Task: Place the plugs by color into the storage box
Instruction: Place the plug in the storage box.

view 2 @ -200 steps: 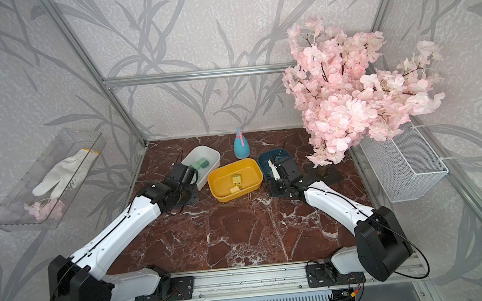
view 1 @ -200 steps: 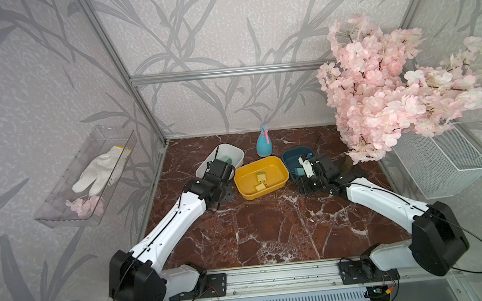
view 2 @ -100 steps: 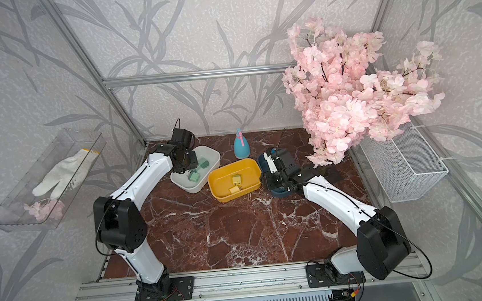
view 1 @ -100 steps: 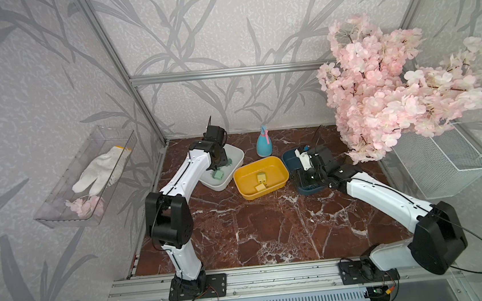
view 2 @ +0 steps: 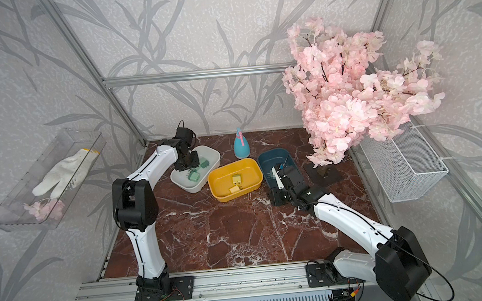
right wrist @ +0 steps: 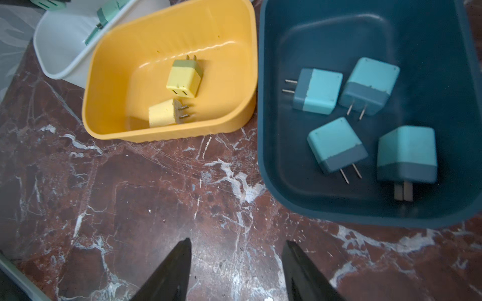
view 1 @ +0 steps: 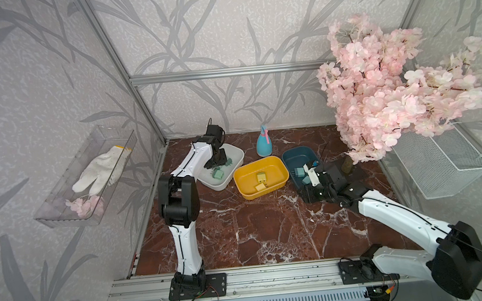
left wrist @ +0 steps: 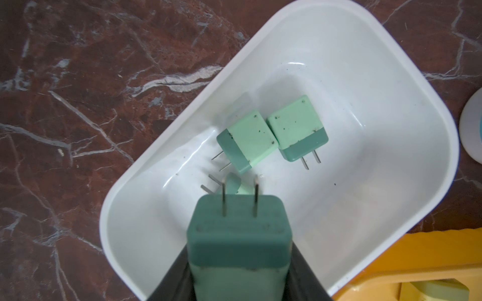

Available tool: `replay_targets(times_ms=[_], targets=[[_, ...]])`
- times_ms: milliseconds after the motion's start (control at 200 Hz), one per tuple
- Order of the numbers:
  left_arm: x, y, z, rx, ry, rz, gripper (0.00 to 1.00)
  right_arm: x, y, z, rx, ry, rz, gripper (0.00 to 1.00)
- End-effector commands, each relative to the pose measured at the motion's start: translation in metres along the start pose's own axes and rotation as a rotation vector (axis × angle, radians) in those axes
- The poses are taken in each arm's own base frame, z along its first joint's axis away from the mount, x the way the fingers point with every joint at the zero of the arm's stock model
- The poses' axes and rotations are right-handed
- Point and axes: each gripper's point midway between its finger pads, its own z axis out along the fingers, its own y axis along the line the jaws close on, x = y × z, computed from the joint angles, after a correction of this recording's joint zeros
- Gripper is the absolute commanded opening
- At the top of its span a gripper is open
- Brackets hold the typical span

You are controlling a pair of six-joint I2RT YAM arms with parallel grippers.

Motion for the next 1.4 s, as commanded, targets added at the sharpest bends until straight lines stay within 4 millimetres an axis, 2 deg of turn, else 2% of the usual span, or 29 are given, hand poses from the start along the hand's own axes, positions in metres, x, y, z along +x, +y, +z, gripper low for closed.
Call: replay_targets(times_ms=[0, 155, 320, 480, 615, 805, 935, 1050, 1225, 1395], targets=[[0.005, -0.02, 0.004, 0.09, 0.053, -0.037, 0.25, 0.001, -0.004, -0.001, 0.02, -0.013, 0.001, 0.6], [0.012, -0.043, 0.0, 0.11, 0.042, 0.02, 0.28, 0.0, -0.001, -0.001, 0.005, -0.01, 0.017, 0.6], [0.016, -0.035, 0.009, 0.038, 0.058, 0.06, 0.31, -0.016, 0.007, -0.008, -0.024, -0.063, 0.027, 0.6], [0.02, -0.039, 0.015, 0.055, 0.082, 0.066, 0.36, -0.025, 0.01, -0.012, -0.028, -0.082, 0.05, 0.6], [0.025, -0.04, 0.019, 0.057, 0.097, 0.074, 0.41, -0.025, 0.006, -0.016, -0.01, -0.099, 0.075, 0.6], [0.028, -0.037, 0.023, 0.046, 0.104, 0.078, 0.42, -0.02, 0.0, -0.019, 0.002, -0.123, 0.093, 0.6], [0.024, -0.037, 0.027, 0.045, 0.094, 0.06, 0.43, -0.022, 0.003, -0.017, -0.003, -0.106, 0.078, 0.6], [0.023, -0.038, 0.031, 0.043, 0.089, 0.05, 0.47, -0.029, 0.008, -0.014, -0.014, -0.097, 0.069, 0.61], [0.023, -0.035, 0.029, 0.034, 0.088, 0.048, 0.62, -0.039, 0.015, -0.013, -0.033, -0.099, 0.057, 0.61], [0.021, -0.036, 0.022, 0.045, 0.078, 0.041, 0.63, -0.042, 0.018, -0.014, -0.047, -0.11, 0.057, 0.61]])
